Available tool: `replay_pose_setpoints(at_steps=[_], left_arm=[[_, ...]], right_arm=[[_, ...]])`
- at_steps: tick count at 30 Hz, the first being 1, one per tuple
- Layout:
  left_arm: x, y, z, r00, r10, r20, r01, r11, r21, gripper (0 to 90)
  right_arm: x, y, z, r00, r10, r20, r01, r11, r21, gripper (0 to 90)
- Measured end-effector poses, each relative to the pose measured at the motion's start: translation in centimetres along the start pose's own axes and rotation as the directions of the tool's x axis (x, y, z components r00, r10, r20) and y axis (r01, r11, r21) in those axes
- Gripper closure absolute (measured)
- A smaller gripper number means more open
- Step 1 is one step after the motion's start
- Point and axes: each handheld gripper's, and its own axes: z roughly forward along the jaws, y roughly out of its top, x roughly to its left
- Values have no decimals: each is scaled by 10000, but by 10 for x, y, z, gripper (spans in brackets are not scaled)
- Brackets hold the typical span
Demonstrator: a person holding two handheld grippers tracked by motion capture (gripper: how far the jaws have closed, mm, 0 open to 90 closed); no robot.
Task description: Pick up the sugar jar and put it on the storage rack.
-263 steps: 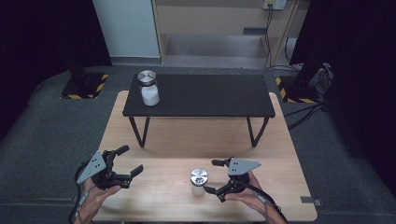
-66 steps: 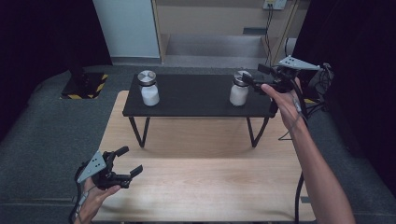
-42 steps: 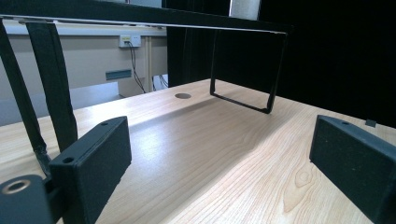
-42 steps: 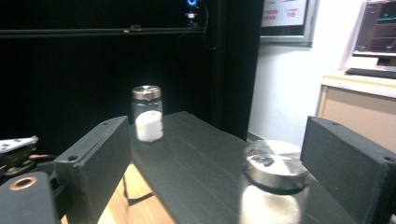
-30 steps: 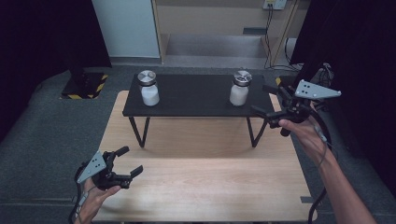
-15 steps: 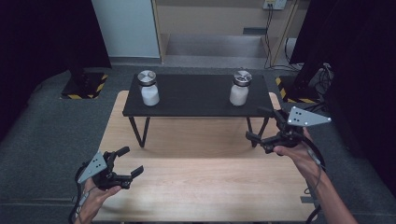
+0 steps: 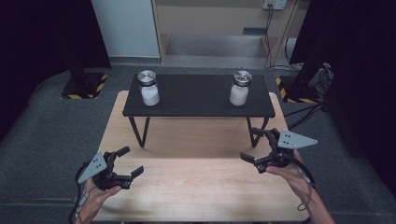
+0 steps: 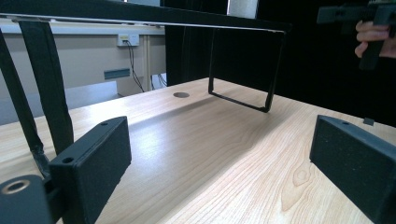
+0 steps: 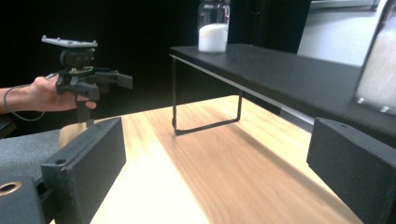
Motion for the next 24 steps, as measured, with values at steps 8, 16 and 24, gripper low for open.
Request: replay_pose_setpoints(at_steps=[8,16,24], left_arm=[[0,0,0,10000,23,22,-23,10000,45,41],[1,0,1,10000,16,46,-16,10000,68,41],[1,0,1,10000,-2,47,1,9999,116,40]], right_arm=[[5,-26,7,9997,220,-48,-219,9995,208,48],[7,-39,13,9994,349,-48,-347,9990,266,48],[6,-44,13,9991,418,-47,-417,9989,231,51]])
